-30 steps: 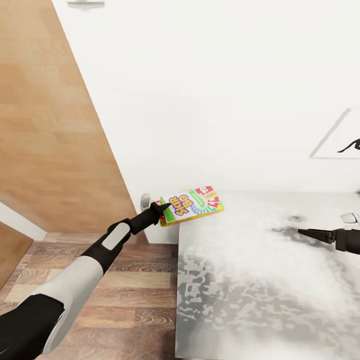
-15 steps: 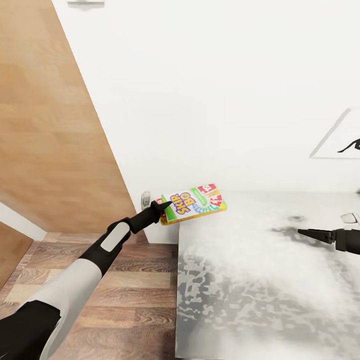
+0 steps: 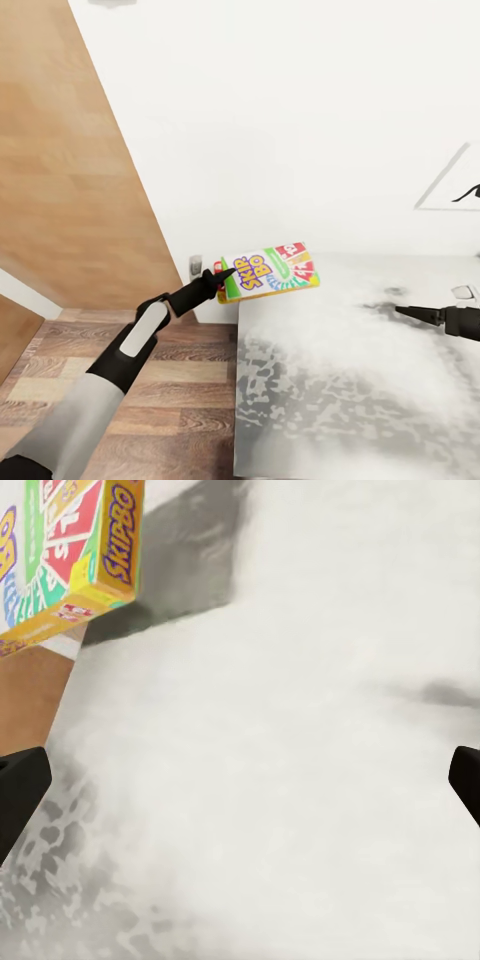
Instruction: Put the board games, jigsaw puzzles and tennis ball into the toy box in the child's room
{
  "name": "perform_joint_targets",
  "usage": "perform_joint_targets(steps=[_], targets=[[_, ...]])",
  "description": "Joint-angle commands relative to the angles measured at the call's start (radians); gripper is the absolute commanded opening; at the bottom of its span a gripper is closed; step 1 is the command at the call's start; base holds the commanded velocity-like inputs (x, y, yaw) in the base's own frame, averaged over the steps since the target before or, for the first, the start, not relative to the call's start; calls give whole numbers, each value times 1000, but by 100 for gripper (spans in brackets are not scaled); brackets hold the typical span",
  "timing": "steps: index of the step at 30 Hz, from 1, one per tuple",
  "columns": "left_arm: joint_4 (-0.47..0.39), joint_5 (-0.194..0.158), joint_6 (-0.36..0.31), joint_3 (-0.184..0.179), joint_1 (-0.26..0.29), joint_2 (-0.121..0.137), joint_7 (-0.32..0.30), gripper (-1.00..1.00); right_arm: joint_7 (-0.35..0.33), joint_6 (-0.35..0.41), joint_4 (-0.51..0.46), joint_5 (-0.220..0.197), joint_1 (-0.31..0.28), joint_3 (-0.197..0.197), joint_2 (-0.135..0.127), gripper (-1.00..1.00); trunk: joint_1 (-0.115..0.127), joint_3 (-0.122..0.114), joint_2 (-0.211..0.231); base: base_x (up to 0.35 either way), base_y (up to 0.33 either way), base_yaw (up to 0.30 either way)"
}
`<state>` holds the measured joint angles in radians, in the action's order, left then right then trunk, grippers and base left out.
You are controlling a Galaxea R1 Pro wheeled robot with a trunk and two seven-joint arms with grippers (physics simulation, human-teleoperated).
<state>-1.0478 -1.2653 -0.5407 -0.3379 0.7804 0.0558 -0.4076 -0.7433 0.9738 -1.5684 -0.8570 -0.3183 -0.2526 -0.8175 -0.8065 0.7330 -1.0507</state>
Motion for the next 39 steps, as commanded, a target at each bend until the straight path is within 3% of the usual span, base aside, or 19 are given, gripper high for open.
perform_joint_targets(steps=[1, 4, 5, 8, 12, 26, 39], targets=[[-1, -4, -3, -1, 0, 1, 2, -100, -4, 5, 0, 2, -1, -1, 0, 100, 0, 1, -1, 0, 0, 0], [-151, -10, -28, 1, -51, 4, 106, -100, -4, 4, 1, 2, -1, -1, 4, 100, 0, 3, -1, 0, 0, 0], [-151, -10, -28, 1, -51, 4, 106, -100, -4, 4, 1, 2, -1, -1, 4, 100, 0, 4, -1, 0, 0, 0], [-274, -14, -49, 4, -97, 6, 211, -100, -5, 2, 2, 2, -1, -1, 6, 100, 0, 6, -1, 0, 0, 0], [-351, -15, -62, 13, -126, 7, 273, -100, -5, 1, 1, 2, -1, -1, 14, 100, 0, 7, -1, 0, 0, 0], [-435, -7, -82, 31, -156, 9, 331, -100, 0, -8, -7, 6, 5, -1, 73, 100, 0, 8, -1, -23, 0, 0], [-452, -6, -86, 35, -160, 19, 334, -100, 45, -29, -35, 13, 5, -2, 86, 100, 0, 8, -1, -263, 0, 0]])
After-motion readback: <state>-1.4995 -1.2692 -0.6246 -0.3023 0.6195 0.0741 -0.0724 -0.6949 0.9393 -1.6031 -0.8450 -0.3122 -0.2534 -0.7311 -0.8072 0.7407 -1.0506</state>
